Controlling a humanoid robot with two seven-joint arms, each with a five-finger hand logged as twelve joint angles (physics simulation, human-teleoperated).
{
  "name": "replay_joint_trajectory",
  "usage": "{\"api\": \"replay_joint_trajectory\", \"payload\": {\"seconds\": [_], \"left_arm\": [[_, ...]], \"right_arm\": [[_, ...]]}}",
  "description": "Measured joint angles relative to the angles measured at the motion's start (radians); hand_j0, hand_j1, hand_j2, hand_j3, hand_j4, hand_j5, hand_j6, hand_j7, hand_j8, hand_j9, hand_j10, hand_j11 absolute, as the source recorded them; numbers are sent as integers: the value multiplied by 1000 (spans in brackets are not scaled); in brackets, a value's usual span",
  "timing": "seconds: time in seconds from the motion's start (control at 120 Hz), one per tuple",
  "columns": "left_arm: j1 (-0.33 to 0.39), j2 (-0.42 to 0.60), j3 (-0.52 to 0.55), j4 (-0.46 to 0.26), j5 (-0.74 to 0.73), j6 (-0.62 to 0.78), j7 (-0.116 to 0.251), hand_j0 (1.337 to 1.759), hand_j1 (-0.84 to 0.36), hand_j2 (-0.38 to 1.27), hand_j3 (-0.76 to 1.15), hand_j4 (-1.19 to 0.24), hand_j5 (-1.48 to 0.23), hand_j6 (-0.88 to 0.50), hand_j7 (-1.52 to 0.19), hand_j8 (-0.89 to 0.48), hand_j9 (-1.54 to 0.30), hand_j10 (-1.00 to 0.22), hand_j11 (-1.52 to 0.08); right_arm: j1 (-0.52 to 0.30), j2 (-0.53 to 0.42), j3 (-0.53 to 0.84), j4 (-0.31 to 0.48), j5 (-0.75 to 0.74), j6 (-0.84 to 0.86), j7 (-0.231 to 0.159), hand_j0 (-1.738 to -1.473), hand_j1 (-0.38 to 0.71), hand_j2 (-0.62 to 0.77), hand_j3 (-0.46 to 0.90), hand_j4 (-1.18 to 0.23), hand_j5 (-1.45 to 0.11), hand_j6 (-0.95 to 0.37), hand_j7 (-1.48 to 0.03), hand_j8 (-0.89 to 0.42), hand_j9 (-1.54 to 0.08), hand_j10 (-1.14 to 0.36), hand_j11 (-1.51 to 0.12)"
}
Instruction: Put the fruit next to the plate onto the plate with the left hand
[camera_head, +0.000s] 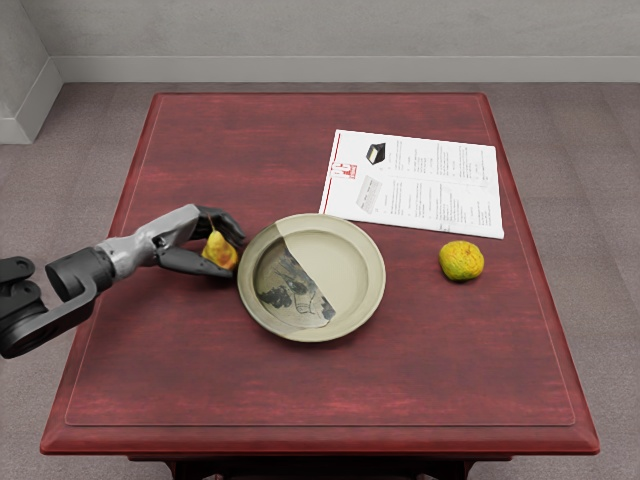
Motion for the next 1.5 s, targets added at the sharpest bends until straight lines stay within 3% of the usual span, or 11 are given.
{"api": "replay_joint_trajectory", "payload": {"seconds": [0.192, 0.75, 0.875, 1.0, 1.5], "left_arm": [[-12, 49, -4, -40, -1, 0, 0, 1655, -253, 93, 0, -601, -796, -591, -798, -488, -795, -473, -801], [-89, 185, -7, -223, -7, -4, 14, 1656, -333, 207, 0, -616, -820, -615, -820, -436, -829, -425, -818], [-101, 183, -8, -258, -8, -5, 31, 1656, -362, 316, 0, -615, -825, -615, -826, -427, -836, -415, -825], [-116, 178, -9, -284, -8, -5, 39, 1656, -352, 224, 0, -616, -828, -615, -829, -420, -841, -415, -824], [-155, 113, -12, -327, -4, -5, 99, 1656, -339, 172, 0, -628, -837, -627, -837, -435, -847, -420, -838]], "right_arm": [[0, 0, 0, 0, 0, 0, 0, -1658, -333, -3, 0, -13, -17, -13, -17, -13, -17, -13, -17], [0, 0, 0, 0, 0, 0, 0, -1658, -333, -3, 0, -13, -17, -13, -17, -13, -17, -13, -17], [0, 0, 0, 0, 1, 0, 0, -1658, -333, -3, 0, -13, -17, -13, -17, -13, -17, -13, -17], [0, 0, 0, 0, 0, 0, 0, -1658, -333, -3, 0, -13, -17, -13, -17, -13, -17, -13, -17], [0, 0, 0, 0, 0, 0, 0, -1658, -333, -3, 0, -13, -17, -13, -17, -13, -17, -13, -17]]}}
